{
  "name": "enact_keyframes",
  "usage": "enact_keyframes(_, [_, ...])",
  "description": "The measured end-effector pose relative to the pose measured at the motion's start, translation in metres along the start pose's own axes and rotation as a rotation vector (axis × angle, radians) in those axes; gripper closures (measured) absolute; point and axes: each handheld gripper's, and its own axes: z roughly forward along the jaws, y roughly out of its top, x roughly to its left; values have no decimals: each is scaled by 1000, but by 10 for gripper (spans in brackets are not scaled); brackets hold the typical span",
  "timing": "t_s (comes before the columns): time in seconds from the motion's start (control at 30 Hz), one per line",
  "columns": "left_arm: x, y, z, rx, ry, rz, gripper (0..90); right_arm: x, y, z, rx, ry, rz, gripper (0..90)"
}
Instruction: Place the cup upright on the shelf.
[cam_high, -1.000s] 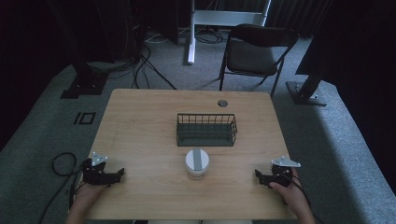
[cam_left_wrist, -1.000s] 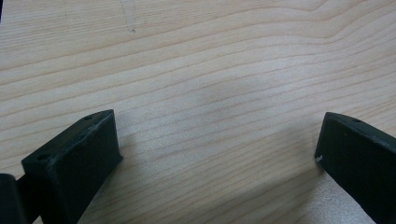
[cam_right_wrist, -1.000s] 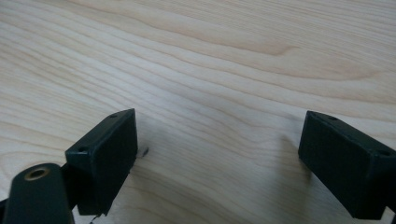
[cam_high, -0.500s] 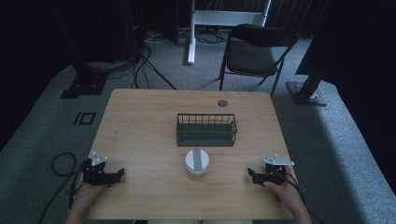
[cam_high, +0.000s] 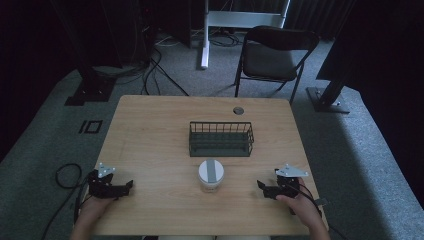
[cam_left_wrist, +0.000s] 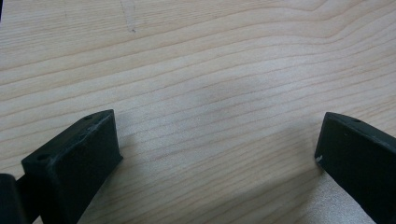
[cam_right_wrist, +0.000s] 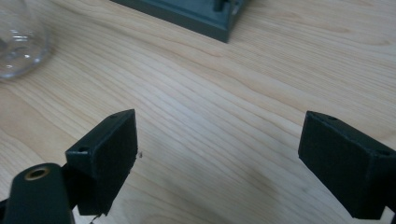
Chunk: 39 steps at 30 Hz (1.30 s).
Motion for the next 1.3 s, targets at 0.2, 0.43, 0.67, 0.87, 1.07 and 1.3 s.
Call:
enact_keyframes(0.2, [0,0,0,-1,0,-1,0,9,3,5,2,26,-19,127])
enact_keyframes(0.43, [0,0,0,0,0,0,0,24,7,10,-5,82,-49,130])
enact_keyframes(0.67, [0,0,0,0,0,0,0,37,11,13,-12,135,-94,130])
enact_keyframes(0.87, [0,0,0,-1,0,-1,0,51,15,17,-38,193,-126,131])
enact_keyframes(1.07, [0,0,0,-1,0,-1,0,67,19,24,-54,231,-159,130])
enact_keyframes(1.3, [0,0,0,0,0,0,0,83,23,33,-58,275,-168,130])
